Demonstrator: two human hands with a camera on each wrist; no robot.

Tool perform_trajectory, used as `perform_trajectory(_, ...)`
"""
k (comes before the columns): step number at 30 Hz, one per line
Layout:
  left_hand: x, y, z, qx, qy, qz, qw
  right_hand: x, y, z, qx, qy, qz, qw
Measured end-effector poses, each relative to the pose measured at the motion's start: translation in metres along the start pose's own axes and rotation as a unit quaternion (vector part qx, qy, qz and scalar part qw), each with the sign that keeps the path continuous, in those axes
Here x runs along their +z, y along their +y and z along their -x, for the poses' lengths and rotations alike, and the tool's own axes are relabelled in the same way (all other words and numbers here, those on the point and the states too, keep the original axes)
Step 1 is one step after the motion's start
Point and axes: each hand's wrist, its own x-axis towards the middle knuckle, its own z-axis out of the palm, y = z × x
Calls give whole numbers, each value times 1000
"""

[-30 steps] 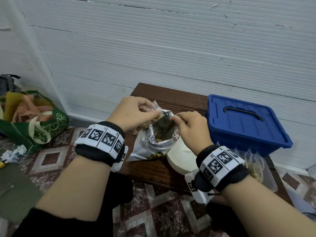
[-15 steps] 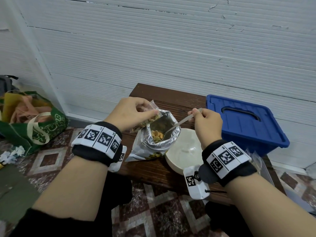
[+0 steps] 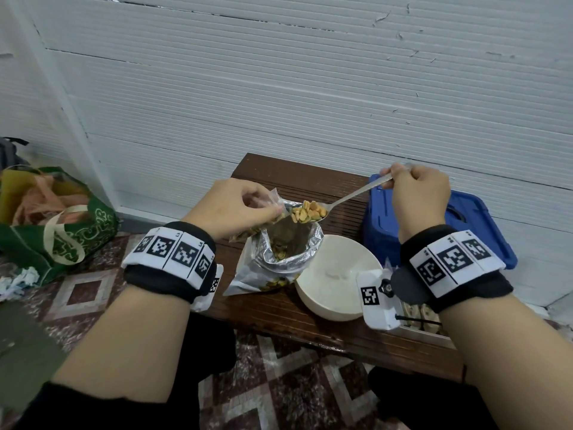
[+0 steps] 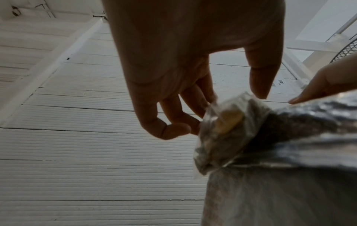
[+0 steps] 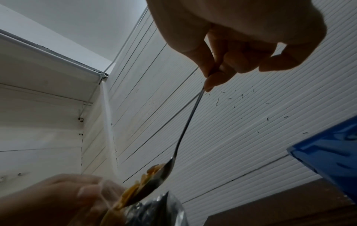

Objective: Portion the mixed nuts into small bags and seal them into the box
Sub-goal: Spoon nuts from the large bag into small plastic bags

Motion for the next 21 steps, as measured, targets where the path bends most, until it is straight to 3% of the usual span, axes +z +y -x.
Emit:
perform_trajectory(17,9,13,3,11,-33,-40,999,26,-6,7,0,-67,-33,997)
perform_trajectory(21,13,15,3,18,-13,-38,999,27,-14,12,-28,-75,-55,995)
